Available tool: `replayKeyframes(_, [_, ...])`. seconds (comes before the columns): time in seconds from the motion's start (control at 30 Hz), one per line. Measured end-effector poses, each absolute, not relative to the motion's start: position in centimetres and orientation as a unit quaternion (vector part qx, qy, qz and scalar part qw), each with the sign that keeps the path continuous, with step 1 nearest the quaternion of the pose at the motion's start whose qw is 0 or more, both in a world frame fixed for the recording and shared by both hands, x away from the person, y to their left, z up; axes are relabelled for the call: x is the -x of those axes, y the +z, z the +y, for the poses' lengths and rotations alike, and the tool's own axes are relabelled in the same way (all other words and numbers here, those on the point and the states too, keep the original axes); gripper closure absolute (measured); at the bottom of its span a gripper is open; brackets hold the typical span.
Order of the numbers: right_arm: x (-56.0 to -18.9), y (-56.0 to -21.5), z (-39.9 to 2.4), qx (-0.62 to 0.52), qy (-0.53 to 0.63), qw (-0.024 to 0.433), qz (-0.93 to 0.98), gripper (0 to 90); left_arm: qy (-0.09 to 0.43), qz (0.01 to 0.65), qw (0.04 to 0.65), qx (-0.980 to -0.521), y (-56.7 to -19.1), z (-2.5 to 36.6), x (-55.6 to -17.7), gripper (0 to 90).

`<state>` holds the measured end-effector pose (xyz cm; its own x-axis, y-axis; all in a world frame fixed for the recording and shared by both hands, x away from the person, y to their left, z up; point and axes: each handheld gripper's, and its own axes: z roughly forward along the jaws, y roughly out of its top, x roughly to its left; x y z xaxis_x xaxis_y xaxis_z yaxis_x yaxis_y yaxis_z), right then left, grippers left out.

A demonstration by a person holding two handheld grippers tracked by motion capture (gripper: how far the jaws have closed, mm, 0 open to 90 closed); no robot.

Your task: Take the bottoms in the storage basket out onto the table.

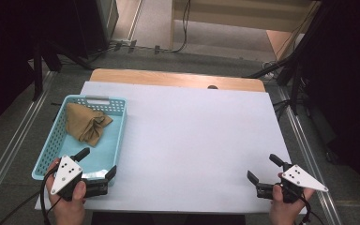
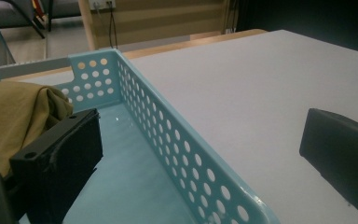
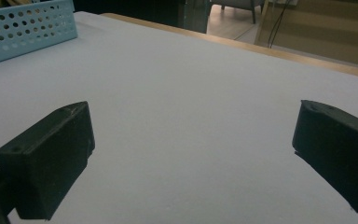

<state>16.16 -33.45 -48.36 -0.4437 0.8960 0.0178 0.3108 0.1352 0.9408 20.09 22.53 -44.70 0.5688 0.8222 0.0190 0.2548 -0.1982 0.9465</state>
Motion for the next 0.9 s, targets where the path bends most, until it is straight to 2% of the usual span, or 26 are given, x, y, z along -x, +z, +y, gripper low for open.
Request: replayKeyframes(0.9, [-15.7,-48.1,-33.1,-0.439,0.496,0.305,0.685,0.0,0.282,0.382,0.517,-0.713,-41.0,22.6,-20.9,0.0])
